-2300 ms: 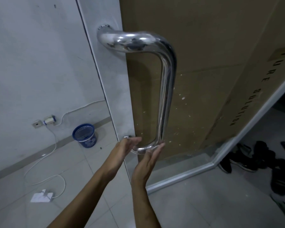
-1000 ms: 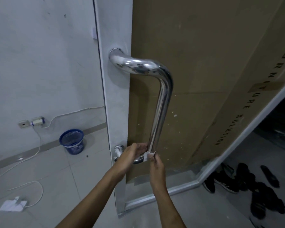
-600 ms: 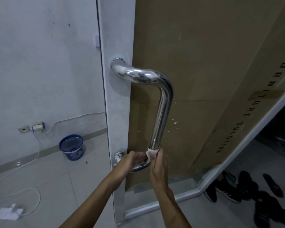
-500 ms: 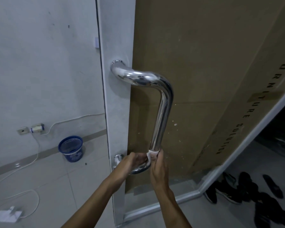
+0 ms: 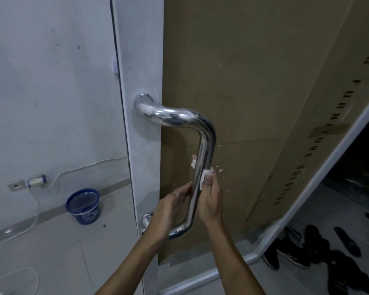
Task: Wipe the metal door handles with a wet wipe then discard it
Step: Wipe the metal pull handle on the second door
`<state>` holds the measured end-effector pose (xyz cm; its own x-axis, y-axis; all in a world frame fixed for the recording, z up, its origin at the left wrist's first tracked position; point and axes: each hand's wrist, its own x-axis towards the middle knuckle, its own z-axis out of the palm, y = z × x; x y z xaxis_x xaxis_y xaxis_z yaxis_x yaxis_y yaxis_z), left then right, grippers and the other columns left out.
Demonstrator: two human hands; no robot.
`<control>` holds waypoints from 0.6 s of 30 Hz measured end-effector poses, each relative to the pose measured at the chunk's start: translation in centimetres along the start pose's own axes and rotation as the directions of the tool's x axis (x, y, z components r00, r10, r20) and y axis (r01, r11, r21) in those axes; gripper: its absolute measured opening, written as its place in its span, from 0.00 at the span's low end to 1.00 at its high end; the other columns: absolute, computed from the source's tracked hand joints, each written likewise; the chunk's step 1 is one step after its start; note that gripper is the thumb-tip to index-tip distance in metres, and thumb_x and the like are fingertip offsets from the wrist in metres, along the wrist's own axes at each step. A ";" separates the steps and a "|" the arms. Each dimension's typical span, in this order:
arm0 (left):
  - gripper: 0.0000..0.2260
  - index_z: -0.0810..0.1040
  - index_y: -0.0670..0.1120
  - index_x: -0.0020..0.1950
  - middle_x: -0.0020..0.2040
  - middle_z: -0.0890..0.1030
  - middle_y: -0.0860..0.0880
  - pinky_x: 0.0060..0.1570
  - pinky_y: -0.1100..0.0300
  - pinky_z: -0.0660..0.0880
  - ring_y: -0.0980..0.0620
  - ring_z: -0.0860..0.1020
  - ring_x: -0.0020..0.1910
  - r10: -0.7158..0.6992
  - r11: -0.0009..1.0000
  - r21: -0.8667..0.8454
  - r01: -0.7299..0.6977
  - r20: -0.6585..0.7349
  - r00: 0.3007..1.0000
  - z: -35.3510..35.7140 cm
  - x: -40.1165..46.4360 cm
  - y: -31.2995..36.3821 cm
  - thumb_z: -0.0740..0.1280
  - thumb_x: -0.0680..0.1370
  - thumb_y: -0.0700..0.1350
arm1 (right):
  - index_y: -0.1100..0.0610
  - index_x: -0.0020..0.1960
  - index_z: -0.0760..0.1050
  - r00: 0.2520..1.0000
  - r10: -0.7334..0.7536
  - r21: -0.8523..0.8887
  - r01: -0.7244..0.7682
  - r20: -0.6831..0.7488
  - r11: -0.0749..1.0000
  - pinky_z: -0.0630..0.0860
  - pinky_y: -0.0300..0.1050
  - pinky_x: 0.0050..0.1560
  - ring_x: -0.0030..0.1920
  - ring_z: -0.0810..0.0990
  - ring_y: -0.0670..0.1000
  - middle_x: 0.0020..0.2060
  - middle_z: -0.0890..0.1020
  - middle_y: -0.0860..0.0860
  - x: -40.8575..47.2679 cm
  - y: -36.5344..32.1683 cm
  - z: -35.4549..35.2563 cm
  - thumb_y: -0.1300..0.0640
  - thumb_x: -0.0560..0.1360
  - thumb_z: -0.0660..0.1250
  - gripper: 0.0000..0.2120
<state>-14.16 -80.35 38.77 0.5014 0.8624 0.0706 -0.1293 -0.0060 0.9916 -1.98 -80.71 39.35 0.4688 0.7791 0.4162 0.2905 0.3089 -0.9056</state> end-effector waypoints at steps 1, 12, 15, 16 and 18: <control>0.13 0.79 0.62 0.58 0.58 0.80 0.65 0.54 0.74 0.71 0.64 0.76 0.61 0.010 1.000 0.023 -0.010 -0.008 1.000 0.0 0.1 -0.1 0.58 0.80 0.56 | 0.43 0.52 0.77 1.000 -0.014 0.032 0.015 -0.010 0.999 0.72 0.31 0.48 0.48 0.79 0.33 0.45 0.83 0.39 0.9 -0.9 -0.1 0.33 0.77 0.46 0.25; 0.23 0.82 0.62 0.54 0.56 0.81 0.65 0.56 0.73 0.72 0.65 0.77 0.58 0.068 0.996 0.058 -0.065 -0.051 0.996 -0.1 0.8 -0.5 0.49 0.85 0.44 | 0.45 0.47 0.84 0.999 0.044 0.183 -0.043 0.002 0.982 0.72 0.40 0.63 0.52 0.83 0.45 0.46 0.86 0.46 1.6 -0.3 0.1 0.40 0.81 0.47 0.27; 0.19 0.79 0.53 0.55 0.51 0.84 0.61 0.59 0.67 0.74 0.61 0.80 0.55 0.051 0.999 0.006 -0.051 -0.117 0.992 0.3 0.7 -0.6 0.49 0.85 0.40 | 0.51 0.56 0.82 0.969 0.245 0.193 -0.236 -0.024 0.953 0.72 0.51 0.66 0.58 0.81 0.48 0.52 0.85 0.48 -1.6 3.5 1.2 0.34 0.79 0.47 0.31; 0.18 0.79 0.51 0.55 0.51 0.84 0.60 0.57 0.68 0.75 0.60 0.81 0.54 0.054 0.999 0.014 -0.053 -0.122 0.991 0.5 0.5 -0.5 0.49 0.84 0.40 | 0.49 0.59 0.80 0.965 0.262 0.166 -0.254 -0.026 0.953 0.72 0.47 0.66 0.60 0.79 0.46 0.55 0.84 0.46 -2.5 4.0 1.4 0.33 0.78 0.46 0.30; 0.18 0.78 0.49 0.57 0.52 0.84 0.57 0.52 0.71 0.75 0.60 0.81 0.53 0.066 0.998 0.030 -0.063 -0.128 0.990 0.7 0.3 -0.3 0.49 0.84 0.42 | 0.42 0.59 0.75 0.974 0.222 0.091 -0.217 -0.046 0.972 0.72 0.33 0.59 0.59 0.77 0.38 0.55 0.81 0.42 -3.5 4.0 1.7 0.33 0.77 0.46 0.25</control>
<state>-13.36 -80.42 38.62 0.3783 0.9177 0.1213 -0.1344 -0.0752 0.9881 -3.83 -81.28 34.17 0.5597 0.8021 0.2080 0.1050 0.1804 -0.9780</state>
